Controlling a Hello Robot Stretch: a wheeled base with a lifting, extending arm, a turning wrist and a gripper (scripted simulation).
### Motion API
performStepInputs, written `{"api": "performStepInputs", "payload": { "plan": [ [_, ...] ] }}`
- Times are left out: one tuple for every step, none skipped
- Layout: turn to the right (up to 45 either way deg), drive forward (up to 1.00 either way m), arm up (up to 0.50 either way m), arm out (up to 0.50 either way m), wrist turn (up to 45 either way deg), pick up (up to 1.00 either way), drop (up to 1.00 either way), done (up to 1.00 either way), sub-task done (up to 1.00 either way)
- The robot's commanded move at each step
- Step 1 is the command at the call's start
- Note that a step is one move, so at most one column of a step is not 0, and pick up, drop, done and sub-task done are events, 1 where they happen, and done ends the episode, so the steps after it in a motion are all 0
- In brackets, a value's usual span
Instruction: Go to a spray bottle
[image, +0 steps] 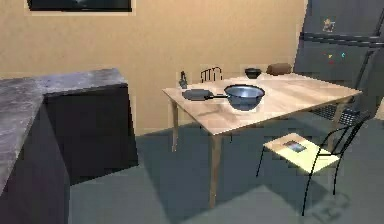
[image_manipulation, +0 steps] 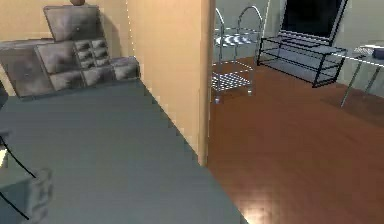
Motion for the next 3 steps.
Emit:
{"api": "performStepInputs", "payload": {
  "plan": [
    [45.0, 0.00, 0.00, 0.00, 0.0, 0.00, 0.00, 0.00, 0.00],
    [15.0, 0.00, 0.00, 0.00, 0.0, 0.00, 0.00, 0.00, 0.00],
    [0.0, 0.15, 0.00, 0.00, 0.0, 0.00, 0.00, 0.00, 0.00]
  ]
}}
